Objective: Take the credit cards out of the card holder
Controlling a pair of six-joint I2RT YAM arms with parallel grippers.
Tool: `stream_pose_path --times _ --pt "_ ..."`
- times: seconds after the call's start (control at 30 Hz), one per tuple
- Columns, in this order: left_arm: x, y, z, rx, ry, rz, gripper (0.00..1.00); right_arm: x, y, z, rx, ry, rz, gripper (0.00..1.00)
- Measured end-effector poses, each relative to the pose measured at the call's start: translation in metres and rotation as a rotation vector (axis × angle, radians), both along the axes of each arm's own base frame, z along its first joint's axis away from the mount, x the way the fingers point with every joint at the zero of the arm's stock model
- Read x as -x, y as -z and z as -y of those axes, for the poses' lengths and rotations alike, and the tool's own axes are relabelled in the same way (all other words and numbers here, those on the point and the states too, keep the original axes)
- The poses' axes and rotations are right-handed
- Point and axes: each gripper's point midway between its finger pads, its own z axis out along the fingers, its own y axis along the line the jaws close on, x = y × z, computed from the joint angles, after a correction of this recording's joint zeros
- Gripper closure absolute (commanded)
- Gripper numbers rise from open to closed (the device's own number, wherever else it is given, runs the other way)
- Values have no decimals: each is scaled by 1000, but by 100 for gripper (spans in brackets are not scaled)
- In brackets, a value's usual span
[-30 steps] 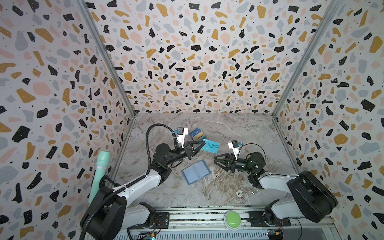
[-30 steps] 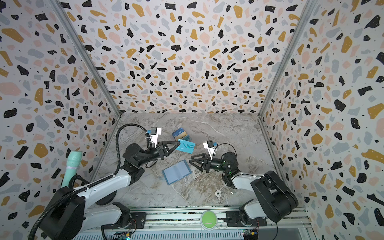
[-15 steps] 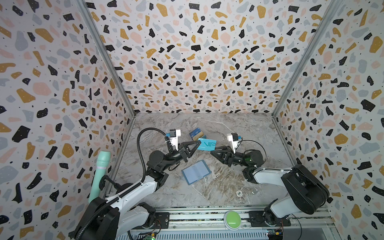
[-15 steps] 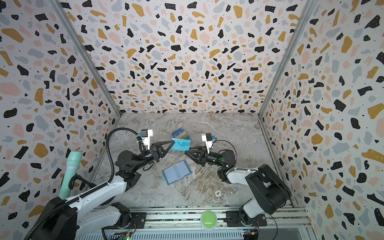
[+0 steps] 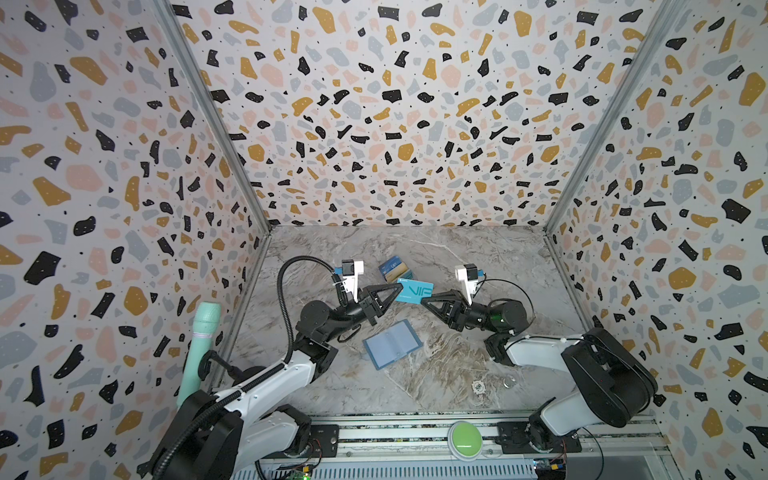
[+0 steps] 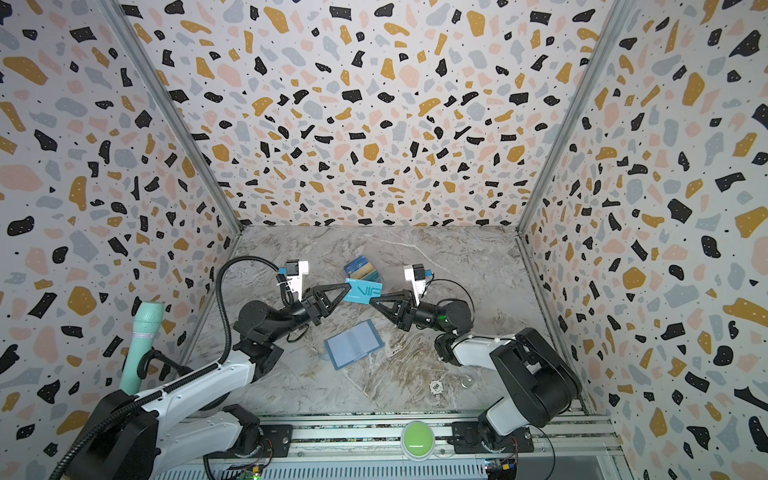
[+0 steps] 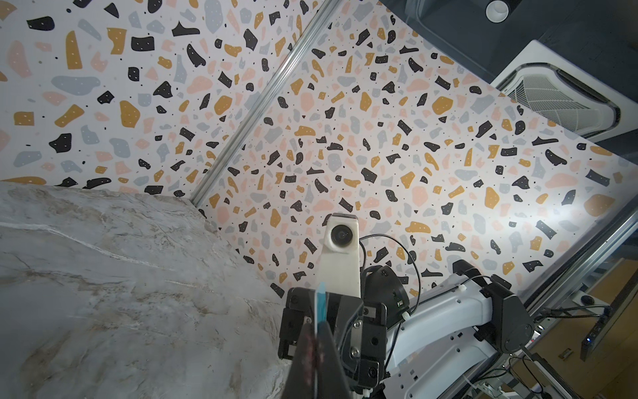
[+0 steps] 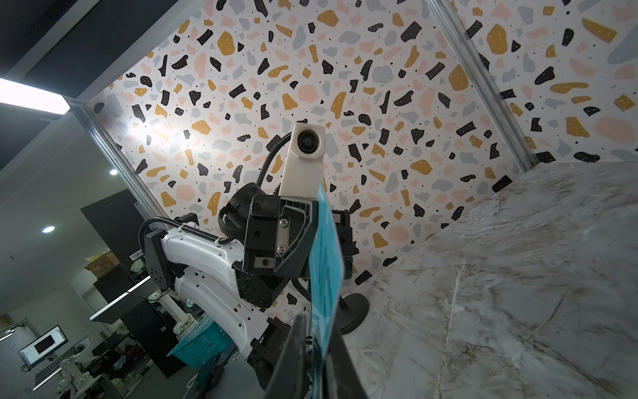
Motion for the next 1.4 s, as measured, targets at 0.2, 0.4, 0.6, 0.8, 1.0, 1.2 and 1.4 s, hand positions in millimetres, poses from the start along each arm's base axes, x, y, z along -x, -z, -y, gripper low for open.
stream_pose_path --times 0.2,0.4,0.6,0.8,1.0,1.2,1.4 --pt "-1 9 3 -50 3 3 70 -3 4 3 21 -2 -8 100" --pt "-5 22 3 -211 -34 1 38 -3 3 20 90 25 15 100" --pt "-6 3 4 -396 -42 107 37 6 9 30 275 85 82 100" --pt "6 2 10 -529 62 170 38 19 20 41 457 112 138 100" --pt "25 8 17 -580 209 186 39 37 42 47 552 69 121 100" --pt "36 19 22 -594 320 173 50 55 57 39 604 -45 95 100" --pt "46 21 23 -587 376 187 49 64 57 34 617 -109 103 100"
